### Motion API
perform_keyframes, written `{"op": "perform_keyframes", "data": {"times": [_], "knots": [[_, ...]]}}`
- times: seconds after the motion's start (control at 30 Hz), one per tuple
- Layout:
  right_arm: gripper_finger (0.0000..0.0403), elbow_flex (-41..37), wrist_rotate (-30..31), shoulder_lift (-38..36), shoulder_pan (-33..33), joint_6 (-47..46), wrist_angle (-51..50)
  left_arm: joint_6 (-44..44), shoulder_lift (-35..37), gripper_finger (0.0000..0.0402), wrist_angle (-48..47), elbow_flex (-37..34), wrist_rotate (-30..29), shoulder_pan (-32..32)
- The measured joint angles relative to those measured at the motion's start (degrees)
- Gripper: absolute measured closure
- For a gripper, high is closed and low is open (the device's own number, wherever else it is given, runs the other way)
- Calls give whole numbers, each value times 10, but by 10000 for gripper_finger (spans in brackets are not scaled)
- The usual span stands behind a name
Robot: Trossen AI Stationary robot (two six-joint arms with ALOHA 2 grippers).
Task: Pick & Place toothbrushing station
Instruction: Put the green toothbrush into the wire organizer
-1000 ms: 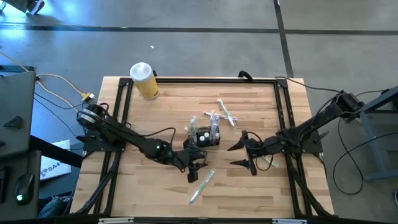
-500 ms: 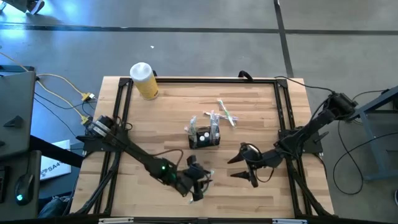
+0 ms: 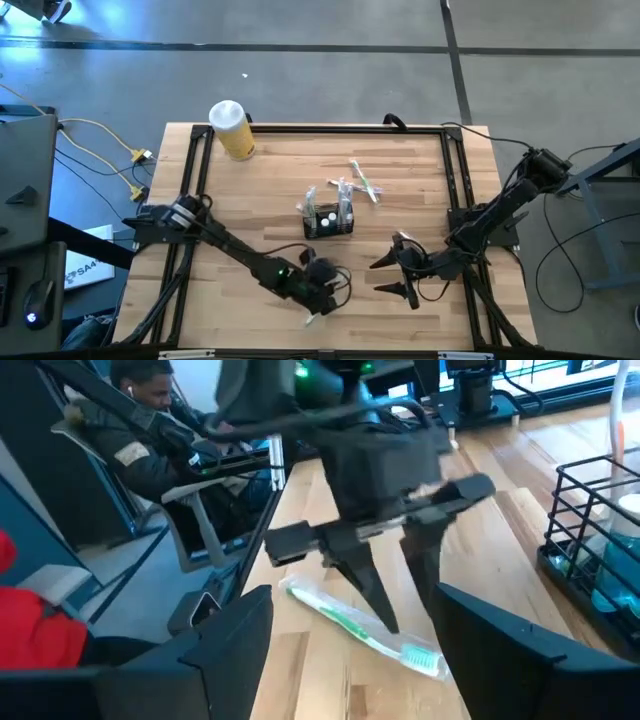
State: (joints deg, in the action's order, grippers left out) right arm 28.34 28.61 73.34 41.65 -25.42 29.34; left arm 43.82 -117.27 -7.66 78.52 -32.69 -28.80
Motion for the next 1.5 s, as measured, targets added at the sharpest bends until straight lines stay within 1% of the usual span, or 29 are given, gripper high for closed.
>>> {"op": "perform_keyframes", "data": {"times": [0.13, 0.33, 0.43, 0.6, 0.77, 0.9, 0.97, 1.2, 1.27, 1.33, 1.4, 1.5], "knots": [[140, 0, 0, 0, 0, 1, -4, 25, 0, 249, -15, 0, 57, 16], [140, 0, 0, 0, 0, 1, -5, 27, 0, 249, -15, 0, 69, 13], [140, 0, 0, 0, 0, 0, -6, 30, 0, 249, -14, 0, 84, 14], [140, 0, 0, 0, 0, 0, -5, 30, -4, 249, 1, 0, 86, 14], [140, 0, 0, 0, 0, 0, -4, 29, -42, 249, 31, 1, 96, 14], [140, 0, 0, 0, 0, 0, -4, 29, -64, 249, 46, 6, 87, 14], [140, 0, 0, 0, 0, 0, -4, 29, -71, 249, 41, 7, 79, 14], [140, 0, 0, 0, 0, -2, -4, 29, -80, 251, 14, 7, 82, 14], [140, 0, 0, 0, 0, -3, -4, 29, -80, 260, -3, 7, 81, 14], [140, 0, 0, 0, 0, -3, -4, 30, -80, 278, -24, 7, 79, 14], [140, 0, 0, 0, 0, -4, -4, 31, -80, 303, -35, 7, 77, 14], [140, 0, 0, 0, 0, -5, -4, 31, -80, 355, -40, 6, 75, 14]]}}
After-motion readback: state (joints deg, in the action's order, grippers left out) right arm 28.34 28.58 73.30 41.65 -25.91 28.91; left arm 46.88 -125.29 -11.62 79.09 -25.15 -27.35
